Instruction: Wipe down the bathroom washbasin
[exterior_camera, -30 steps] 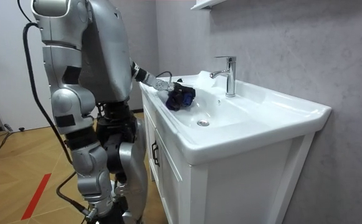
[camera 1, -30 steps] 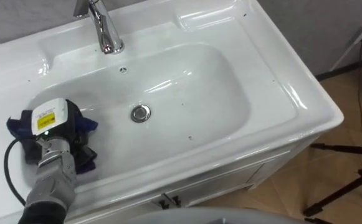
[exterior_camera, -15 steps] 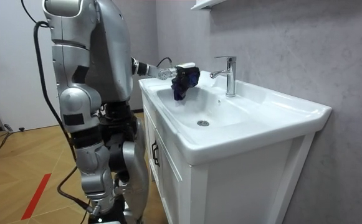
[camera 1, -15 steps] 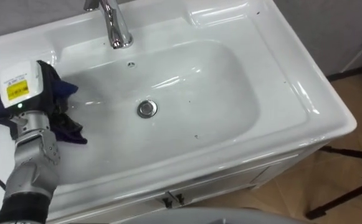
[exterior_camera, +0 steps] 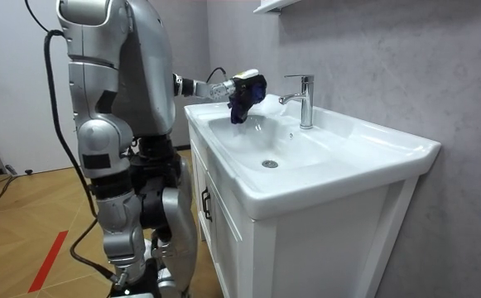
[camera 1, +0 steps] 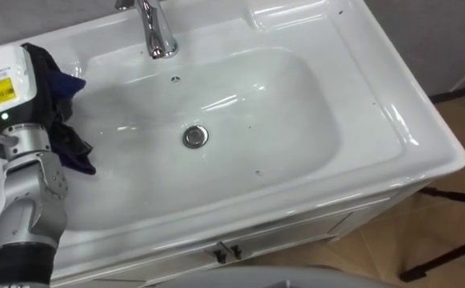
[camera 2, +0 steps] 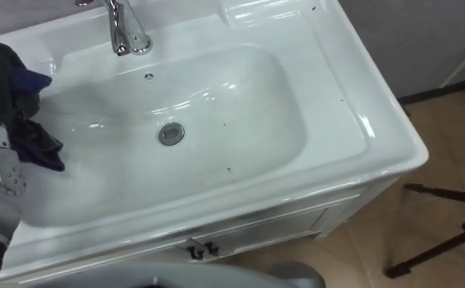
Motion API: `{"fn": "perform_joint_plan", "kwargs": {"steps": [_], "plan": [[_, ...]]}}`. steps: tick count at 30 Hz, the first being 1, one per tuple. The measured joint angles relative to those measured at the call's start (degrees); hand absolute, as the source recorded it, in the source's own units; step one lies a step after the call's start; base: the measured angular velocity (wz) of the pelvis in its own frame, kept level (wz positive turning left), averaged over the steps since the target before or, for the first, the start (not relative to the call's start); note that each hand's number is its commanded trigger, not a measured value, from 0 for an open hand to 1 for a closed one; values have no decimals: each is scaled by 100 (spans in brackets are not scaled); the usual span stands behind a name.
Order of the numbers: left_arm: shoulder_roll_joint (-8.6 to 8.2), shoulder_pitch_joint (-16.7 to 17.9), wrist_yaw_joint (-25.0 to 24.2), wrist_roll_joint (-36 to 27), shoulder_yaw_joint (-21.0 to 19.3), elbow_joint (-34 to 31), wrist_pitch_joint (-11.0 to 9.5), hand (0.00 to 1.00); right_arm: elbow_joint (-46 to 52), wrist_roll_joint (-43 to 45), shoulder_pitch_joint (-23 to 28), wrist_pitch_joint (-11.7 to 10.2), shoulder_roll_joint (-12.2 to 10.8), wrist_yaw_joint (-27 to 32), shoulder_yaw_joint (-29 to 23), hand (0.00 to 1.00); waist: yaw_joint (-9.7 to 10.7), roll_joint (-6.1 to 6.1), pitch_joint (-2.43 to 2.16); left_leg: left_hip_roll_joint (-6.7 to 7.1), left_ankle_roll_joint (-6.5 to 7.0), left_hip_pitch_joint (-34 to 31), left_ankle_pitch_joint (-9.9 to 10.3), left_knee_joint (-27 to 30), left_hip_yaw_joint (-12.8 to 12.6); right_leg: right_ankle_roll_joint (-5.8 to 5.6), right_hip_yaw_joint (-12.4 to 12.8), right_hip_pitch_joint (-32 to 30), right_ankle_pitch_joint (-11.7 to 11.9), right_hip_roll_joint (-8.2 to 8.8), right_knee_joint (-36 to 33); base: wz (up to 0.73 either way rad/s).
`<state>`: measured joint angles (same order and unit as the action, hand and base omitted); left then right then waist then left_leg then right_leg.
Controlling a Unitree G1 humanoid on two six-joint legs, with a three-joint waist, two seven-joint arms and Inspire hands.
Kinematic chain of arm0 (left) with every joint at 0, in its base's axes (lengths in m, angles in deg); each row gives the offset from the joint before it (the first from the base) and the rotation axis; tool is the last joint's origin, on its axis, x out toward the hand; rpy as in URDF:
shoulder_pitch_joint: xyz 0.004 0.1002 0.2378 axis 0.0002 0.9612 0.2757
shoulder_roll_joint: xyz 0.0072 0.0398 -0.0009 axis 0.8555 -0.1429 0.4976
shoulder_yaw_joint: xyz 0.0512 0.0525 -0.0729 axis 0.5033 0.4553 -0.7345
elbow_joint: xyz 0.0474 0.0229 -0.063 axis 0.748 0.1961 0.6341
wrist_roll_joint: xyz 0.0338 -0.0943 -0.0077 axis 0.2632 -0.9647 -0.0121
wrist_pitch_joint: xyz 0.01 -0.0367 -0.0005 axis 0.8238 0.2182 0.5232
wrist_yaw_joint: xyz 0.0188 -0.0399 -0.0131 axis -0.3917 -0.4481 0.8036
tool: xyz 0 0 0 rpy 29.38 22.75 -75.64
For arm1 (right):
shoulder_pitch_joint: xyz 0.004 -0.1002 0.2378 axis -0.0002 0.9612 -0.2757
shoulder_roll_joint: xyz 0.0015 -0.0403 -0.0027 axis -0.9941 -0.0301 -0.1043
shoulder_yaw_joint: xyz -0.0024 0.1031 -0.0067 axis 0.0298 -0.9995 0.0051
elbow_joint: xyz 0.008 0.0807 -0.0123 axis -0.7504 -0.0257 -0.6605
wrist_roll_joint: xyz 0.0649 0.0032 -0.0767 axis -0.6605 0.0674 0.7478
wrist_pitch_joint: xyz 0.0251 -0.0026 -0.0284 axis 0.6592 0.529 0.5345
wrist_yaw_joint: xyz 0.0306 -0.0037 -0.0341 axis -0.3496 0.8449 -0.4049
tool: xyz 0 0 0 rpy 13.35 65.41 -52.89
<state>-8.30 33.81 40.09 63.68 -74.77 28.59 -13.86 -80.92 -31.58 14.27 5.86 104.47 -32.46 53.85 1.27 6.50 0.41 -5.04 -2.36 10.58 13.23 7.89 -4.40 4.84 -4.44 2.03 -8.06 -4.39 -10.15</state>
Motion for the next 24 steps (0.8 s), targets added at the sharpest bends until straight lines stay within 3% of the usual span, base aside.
{"fn": "perform_joint_plan", "kwargs": {"steps": [13,16,21,24], "plan": [[14,1,51,-13,-249,-92,17,100,76,138,4,8,0,-60,-17,0,-27,-11,-8,6,0,14,0,-1,-13,-6,-28,-9,-4,13,-33,1],[15,67,57,-12,-494,-146,10,100,113,127,12,9,1,-57,-50,0,-61,2,-31,7,0,11,0,3,-4,-6,-38,-8,-4,10,-33,-1],[15,147,232,-67,-723,-163,43,100,111,135,86,11,1,-50,-51,0,-185,87,-106,9,0,17,0,7,-16,-7,-44,5,-3,20,-41,2],[14,197,273,-61,-888,-164,99,100,124,138,90,10,1,-60,-59,0,-285,102,-109,9,-1,6,-1,7,-14,-7,-57,11,-4,20,-51,0]]}}
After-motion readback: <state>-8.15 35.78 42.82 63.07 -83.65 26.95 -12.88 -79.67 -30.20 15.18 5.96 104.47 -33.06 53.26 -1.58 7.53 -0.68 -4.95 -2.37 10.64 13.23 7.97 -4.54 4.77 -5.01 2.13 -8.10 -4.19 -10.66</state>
